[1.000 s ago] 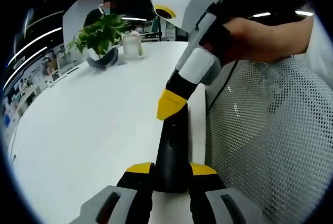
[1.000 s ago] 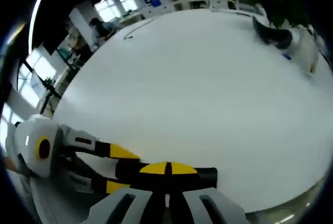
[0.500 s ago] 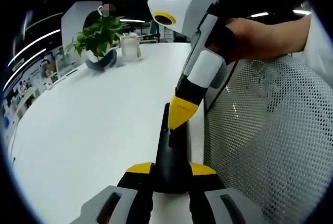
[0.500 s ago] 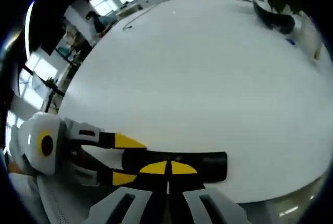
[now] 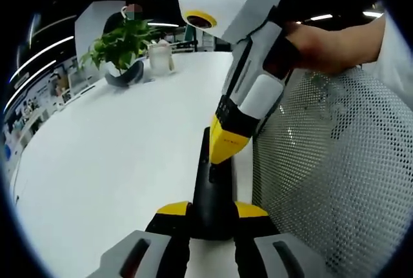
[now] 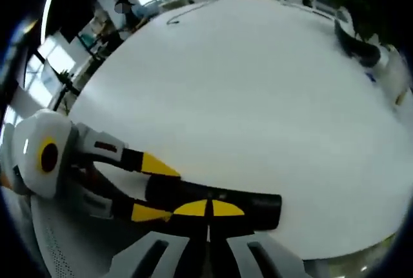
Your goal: Press the specified remote control buttons in sequence, fully releasing each button before pressing the next.
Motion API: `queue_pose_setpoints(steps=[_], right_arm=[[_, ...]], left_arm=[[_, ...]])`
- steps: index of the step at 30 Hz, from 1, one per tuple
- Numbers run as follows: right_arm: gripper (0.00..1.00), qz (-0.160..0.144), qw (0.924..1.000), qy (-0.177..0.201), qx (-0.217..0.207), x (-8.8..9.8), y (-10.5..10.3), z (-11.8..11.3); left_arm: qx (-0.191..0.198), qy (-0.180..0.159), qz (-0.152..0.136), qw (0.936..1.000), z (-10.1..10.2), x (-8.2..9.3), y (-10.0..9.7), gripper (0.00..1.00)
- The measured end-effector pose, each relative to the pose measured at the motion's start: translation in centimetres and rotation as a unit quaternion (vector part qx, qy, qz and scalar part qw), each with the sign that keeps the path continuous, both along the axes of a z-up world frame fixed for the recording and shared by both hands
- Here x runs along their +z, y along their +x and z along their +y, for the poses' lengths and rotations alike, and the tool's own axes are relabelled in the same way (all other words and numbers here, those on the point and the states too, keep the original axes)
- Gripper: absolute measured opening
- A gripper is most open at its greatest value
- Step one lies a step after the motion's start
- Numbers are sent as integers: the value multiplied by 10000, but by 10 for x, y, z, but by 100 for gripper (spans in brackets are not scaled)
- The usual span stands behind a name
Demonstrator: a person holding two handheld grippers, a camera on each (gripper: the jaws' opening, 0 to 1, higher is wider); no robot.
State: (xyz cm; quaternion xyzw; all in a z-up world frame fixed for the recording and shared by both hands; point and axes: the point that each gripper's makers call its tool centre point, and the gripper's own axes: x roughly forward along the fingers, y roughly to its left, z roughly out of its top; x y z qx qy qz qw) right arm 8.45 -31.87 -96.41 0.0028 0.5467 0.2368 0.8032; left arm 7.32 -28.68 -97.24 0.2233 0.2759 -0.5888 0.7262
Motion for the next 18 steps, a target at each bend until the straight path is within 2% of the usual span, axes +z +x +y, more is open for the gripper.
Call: queue_pose_setpoints(steps=[3,7,8,9,10,15,16,17,18], right_arm=[[0,65,9995,139,-269,0,1,-2],[0,147,9991,130,-380,1,2,-2],[0,281,9984,68,-483,1,0,-3],[0,569,9968,-41,-557,1,-7,-5],[0,639,9966,-32,-526,2,-8,-4],[0,486,9964,22,-701,10,-5,-8],[0,555,9957,62,-742,8,-6,-9],[0,812,9929,115,-861,5,-12,-9],[0,886,9920,119,-888,4,-12,-10]], left_arm=[[15,-2,18,10000,0,0,0,24],[33,-1,27,10000,0,1,1,24],[37,0,27,10000,0,1,1,24],[38,-4,21,10000,0,1,1,24],[38,-5,21,10000,0,1,1,24],[26,-21,7,10000,-1,1,2,25],[28,-25,9,10000,-1,1,2,25],[16,-25,1,10000,-1,1,2,25],[19,-33,0,10000,-1,1,2,25]])
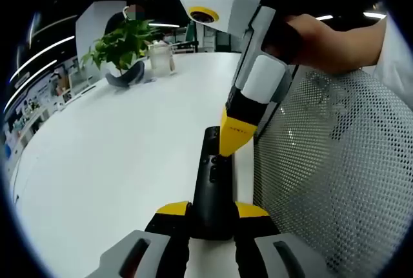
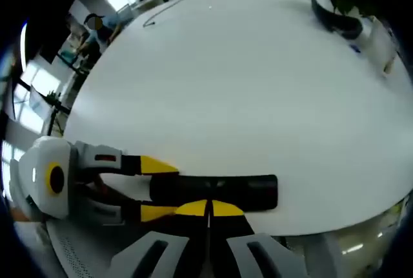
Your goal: Press the specified remote control buttons in sequence, fully releasing each button before pressing the next.
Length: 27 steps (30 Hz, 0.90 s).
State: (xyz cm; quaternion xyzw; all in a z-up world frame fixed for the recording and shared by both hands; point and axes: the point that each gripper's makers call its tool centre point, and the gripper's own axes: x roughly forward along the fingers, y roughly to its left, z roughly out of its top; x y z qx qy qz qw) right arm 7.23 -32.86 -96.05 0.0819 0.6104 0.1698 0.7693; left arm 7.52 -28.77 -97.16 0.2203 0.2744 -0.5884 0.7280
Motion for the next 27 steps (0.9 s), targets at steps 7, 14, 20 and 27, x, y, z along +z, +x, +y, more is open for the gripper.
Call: queue_pose_setpoints(steps=[7,14,20,27], right_arm=[[0,27,10000,55,-62,-2,1,-1],[0,-20,10000,55,20,-3,2,2],[0,25,9999,-41,131,-6,2,3],[0,13,9992,-230,327,-9,-1,3]], left_arm=[[-11,-27,-7,10000,-1,0,0,25],[-19,-76,-25,10000,-1,0,0,25],[-22,-102,-30,9999,-1,0,1,25],[-77,-121,-93,9999,-1,0,0,25]])
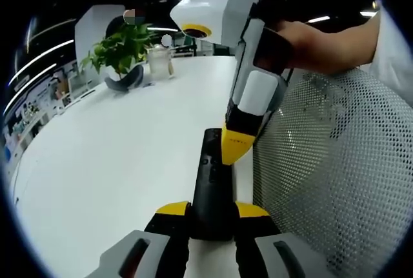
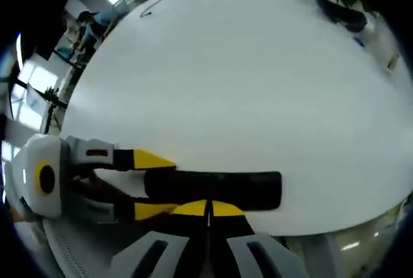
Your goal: Press the specified remote control buttons in sequence, fully releasing each button before pressing the next.
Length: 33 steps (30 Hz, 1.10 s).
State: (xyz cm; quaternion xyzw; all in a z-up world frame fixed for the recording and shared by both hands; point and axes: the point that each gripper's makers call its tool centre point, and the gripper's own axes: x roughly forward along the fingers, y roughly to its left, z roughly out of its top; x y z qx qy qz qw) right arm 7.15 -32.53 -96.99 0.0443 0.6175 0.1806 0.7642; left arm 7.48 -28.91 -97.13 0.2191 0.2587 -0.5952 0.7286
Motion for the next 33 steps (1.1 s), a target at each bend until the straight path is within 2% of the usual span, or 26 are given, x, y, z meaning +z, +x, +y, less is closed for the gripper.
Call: queue_pose_setpoints(steps=[6,13,18,22,26,30,33], right_arm=[[0,-98,9999,-39,134,0,2,-1],[0,17,9993,223,-287,1,2,-2],[0,73,9985,381,-397,4,2,-1],[0,-183,9980,488,-357,11,8,3],[0,-153,9986,414,-296,8,7,3],[0,-295,9982,498,-162,12,9,9],[0,-284,9984,478,-46,10,8,11]], left_arm=[[30,-11,38,10000,0,0,0,25],[31,20,36,10000,0,0,1,25],[9,99,-75,9999,0,0,2,27],[-18,153,-134,9998,1,1,2,26],[-21,139,-110,9998,1,1,0,24],[-51,138,-134,9998,0,1,-1,24],[-79,119,-127,9998,-2,1,-2,24]])
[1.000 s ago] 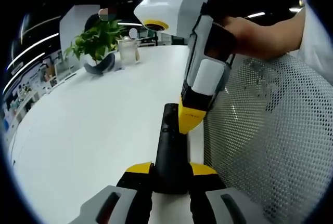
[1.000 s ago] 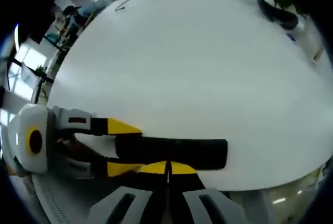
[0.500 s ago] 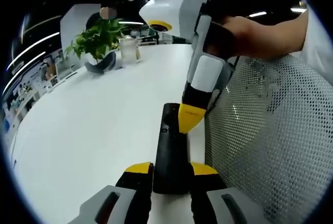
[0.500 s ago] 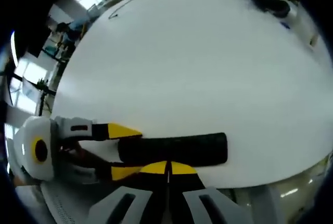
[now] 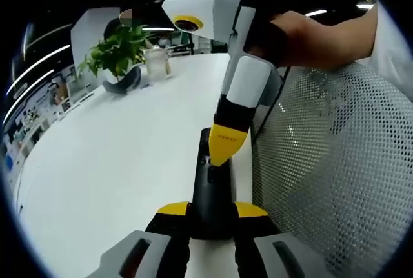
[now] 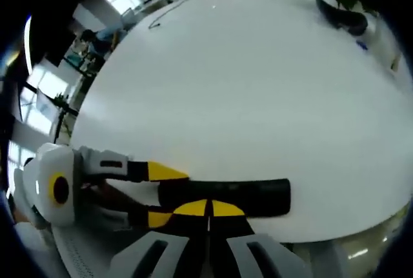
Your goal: Press the specified remote control buttons in sequence, fully releasing each button before pressing the next.
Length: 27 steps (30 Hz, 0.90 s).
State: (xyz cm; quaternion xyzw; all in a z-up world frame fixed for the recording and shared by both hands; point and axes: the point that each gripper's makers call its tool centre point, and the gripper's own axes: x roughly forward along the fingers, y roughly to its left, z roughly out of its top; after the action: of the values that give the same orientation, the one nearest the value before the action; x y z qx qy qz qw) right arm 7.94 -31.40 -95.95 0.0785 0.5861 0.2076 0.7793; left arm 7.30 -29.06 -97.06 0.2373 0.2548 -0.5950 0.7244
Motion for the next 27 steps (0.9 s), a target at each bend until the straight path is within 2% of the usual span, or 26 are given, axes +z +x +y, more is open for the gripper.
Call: queue_pose_setpoints(steps=[9,11,12,23,27], right_arm=[[0,-103,9999,-8,133,-2,2,2],[0,65,9997,-178,178,-8,-2,-1],[0,-37,9998,-85,183,-5,1,2],[0,-131,9988,-278,382,-6,1,2],[0,-246,9987,-227,383,-3,4,2]], left_arm=[[-70,-47,3,10000,-2,0,-2,24],[-52,-55,30,10000,-2,0,-2,24],[-44,-69,38,10000,-3,0,-2,24],[-40,-118,53,9999,-3,0,-1,24],[-39,-124,57,9999,-3,0,-1,24]])
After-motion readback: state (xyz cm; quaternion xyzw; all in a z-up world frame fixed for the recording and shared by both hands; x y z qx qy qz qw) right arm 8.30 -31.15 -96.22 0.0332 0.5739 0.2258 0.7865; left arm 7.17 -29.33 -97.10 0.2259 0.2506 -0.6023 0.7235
